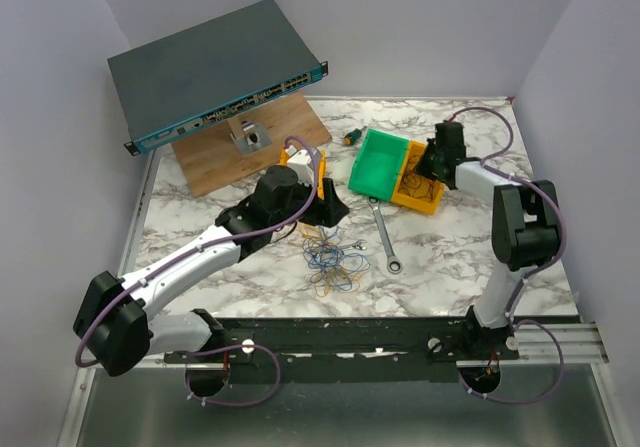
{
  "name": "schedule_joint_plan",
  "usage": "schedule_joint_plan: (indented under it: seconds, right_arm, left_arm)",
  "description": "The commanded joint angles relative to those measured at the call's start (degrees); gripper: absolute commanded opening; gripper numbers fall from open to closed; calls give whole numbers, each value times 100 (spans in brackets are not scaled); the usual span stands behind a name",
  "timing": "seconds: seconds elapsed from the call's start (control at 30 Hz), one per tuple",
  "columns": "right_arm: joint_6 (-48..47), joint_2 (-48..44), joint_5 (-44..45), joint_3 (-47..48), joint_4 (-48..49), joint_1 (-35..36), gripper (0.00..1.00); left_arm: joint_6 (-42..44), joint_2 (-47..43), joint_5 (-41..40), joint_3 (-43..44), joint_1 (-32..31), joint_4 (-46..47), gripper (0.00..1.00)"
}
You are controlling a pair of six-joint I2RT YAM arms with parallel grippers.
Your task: Untangle the cables
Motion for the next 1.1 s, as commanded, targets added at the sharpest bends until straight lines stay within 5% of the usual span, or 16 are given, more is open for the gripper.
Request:
schedule_joint_plan:
  seconds: [0.0, 0.17, 0.57, 0.8, 1.07]
  right_arm:
    - [-228, 533, 626, 419, -417, 201, 1]
    - [-176, -94, 768, 79, -164, 277, 30]
    - [-445, -2216, 110, -529, -867, 611, 77]
    - [-1125, -3125, -1934, -1490, -480, 1778, 71]
    - [-1382, -2726, -2213, -1813, 345, 3274, 63]
  left_arm:
    - [135, -401, -391, -362, 84, -127, 69]
    - [202, -866, -702, -745, 124, -387, 75]
    - [109, -1244, -844, -1475, 163, -453, 78]
    - [-27, -1481, -820, -1969, 170, -154, 76]
    - [-406, -2373, -835, -2621, 600, -72, 74]
